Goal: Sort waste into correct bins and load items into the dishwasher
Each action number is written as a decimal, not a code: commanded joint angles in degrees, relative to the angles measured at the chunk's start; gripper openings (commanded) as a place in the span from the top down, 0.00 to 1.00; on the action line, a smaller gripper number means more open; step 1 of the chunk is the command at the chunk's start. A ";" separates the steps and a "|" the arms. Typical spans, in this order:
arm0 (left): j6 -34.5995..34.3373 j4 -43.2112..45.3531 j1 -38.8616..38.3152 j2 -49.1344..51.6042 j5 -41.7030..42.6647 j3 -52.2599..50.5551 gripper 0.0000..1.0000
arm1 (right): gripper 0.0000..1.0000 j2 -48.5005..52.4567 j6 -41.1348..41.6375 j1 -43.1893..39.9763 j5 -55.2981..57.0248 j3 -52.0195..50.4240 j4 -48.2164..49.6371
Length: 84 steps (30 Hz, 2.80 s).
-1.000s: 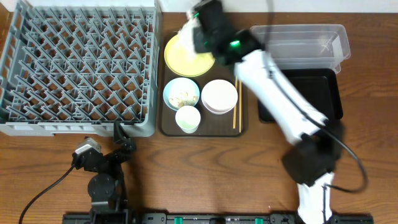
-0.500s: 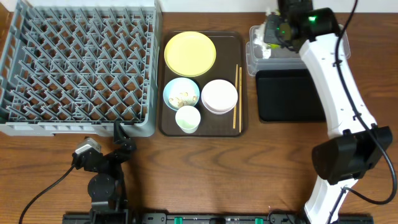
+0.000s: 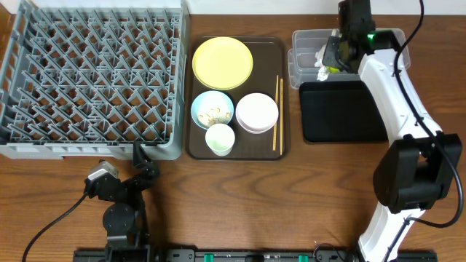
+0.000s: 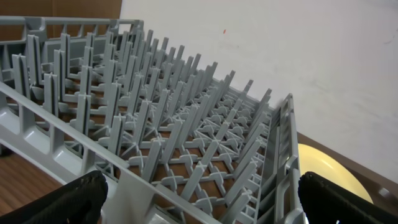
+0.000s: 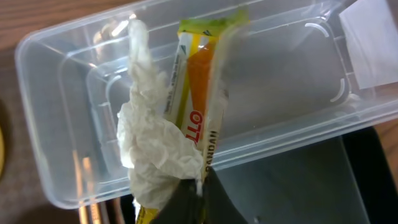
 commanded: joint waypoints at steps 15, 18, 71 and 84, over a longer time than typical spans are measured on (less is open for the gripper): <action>1.03 -2.23 -0.24 0.02 -1.51 -1.01 0.00 | 0.01 -0.46 -1.55 -0.02 -3.02 0.15 1.62; 1.03 -2.23 -0.24 0.02 -1.51 -1.01 0.00 | 0.01 -3.19 -1.57 -0.02 -6.45 0.15 1.14; 1.03 -2.23 -0.24 0.02 -1.51 -1.01 0.00 | 0.53 4.28 1.09 34.69 -10.69 0.11 1.36; 1.03 -2.23 -0.24 0.02 -1.51 -1.01 0.00 | 0.61 4.28 4.42 31.45 -10.84 0.07 -10.10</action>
